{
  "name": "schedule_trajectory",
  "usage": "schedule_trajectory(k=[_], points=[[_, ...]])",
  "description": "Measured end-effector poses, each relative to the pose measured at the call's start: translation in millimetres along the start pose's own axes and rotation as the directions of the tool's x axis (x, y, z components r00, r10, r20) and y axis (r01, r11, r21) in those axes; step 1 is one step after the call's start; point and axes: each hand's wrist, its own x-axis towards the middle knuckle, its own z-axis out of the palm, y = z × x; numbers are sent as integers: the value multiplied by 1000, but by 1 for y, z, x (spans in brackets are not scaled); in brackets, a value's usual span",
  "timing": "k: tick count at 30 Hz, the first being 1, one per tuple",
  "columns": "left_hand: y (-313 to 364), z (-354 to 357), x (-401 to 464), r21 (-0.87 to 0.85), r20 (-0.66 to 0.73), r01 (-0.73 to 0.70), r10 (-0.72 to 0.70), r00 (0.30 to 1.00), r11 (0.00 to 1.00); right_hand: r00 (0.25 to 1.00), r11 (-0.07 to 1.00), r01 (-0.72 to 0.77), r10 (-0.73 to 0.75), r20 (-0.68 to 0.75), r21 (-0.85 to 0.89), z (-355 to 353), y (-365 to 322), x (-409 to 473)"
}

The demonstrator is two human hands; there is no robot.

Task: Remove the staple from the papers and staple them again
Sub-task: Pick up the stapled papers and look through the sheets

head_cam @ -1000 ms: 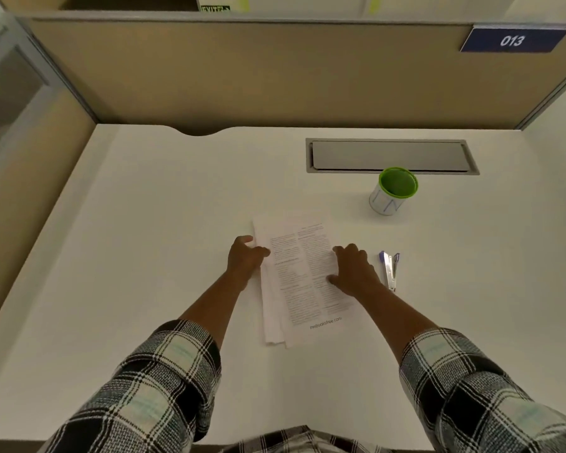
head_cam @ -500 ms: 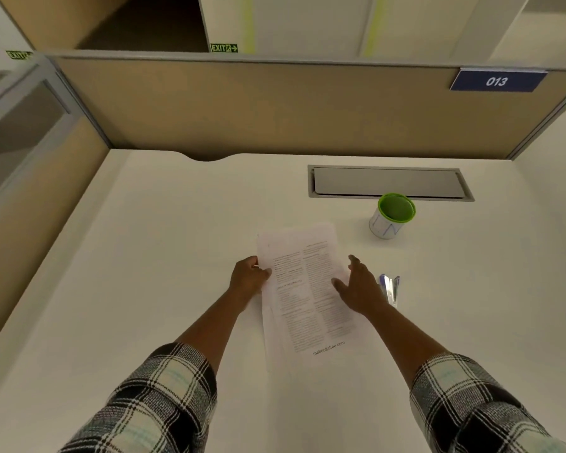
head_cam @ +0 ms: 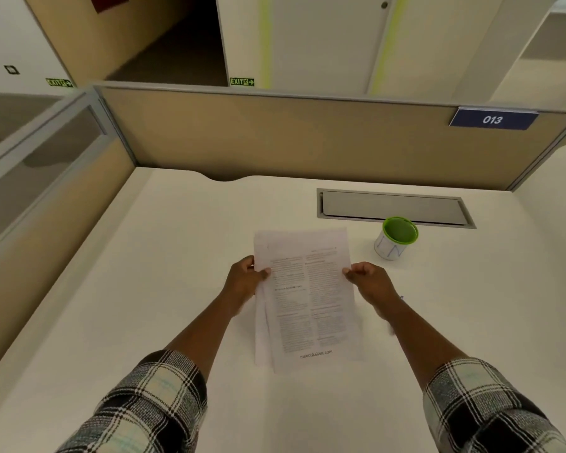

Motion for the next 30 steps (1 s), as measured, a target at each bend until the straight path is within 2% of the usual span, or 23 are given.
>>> schedule_trajectory(k=[3, 9, 15, 19, 21, 30], points=[[7, 0, -5, 12, -42, -88, 89, 995, 996, 999, 994, 41, -42, -8, -97, -2, -5, -4], [16, 3, -11, -80, -80, -119, 113, 990, 990, 997, 982, 72, -71, 9, -173, -6, -3, -11], [22, 2, -17, -170, -29, -117, 114, 993, 978, 995, 997, 66, -63, 75, -45, -15, -6, -22], [28, 3, -20, -199, 22, -99, 106, 994, 975, 970, 986, 45, -81, 229, 157, -19, -17, -30], [34, 4, -22, -205, 35, -91, 100, 994, 975, 965, 974, 28, -85, 248, 223, -19, -18, -29], [48, 7, -19, -192, -33, -138, 134, 990, 972, 989, 964, 73, -103, 103, 256, -17, -23, -26]])
